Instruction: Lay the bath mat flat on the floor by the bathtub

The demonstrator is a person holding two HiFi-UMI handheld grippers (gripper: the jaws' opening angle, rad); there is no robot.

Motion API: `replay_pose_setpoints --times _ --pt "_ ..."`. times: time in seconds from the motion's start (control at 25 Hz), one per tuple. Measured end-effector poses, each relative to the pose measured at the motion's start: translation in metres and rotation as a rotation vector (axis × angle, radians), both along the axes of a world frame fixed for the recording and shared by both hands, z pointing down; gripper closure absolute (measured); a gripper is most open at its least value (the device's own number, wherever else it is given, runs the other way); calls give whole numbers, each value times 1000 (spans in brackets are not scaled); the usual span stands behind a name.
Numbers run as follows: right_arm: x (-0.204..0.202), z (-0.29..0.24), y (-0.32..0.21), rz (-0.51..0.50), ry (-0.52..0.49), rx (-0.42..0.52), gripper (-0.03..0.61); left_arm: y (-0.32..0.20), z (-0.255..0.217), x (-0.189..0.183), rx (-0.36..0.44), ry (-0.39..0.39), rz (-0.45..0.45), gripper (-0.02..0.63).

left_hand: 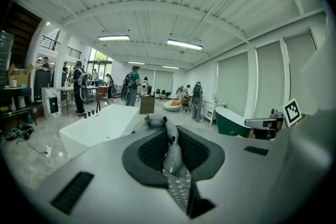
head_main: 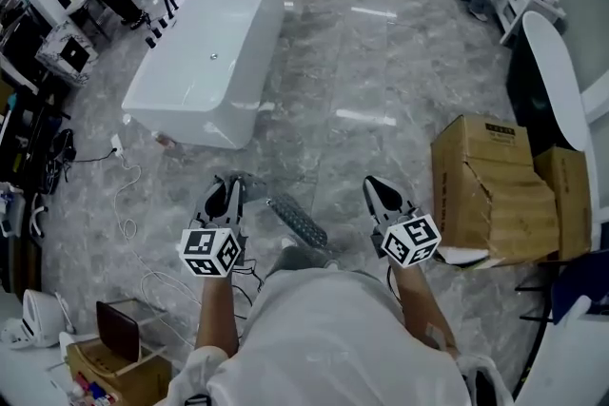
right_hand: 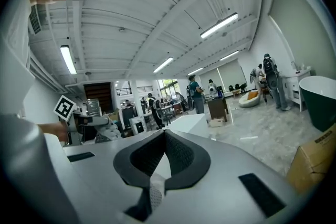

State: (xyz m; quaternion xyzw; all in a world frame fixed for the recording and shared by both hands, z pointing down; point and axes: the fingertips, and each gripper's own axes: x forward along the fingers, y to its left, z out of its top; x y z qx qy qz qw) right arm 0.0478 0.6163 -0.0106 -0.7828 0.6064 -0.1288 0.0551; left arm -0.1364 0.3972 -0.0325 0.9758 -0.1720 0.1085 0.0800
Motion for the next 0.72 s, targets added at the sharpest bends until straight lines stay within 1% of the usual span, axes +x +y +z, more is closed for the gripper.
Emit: replay_pose_setpoints --times 0.16,0.32,0.48,0.72 --pt "31 12 -19 4 -60 -6 552 -21 12 28 -36 -19 -16 558" --pt "60 24 -62 -22 -77 -29 552 -63 32 54 -87 -41 -60 558" --pt "90 26 -118 -56 -85 -54 552 -108 41 73 -112 -65 -93 558" --pt "124 32 -225 -119 -98 -57 552 -181 56 93 -143 -102 -134 558"
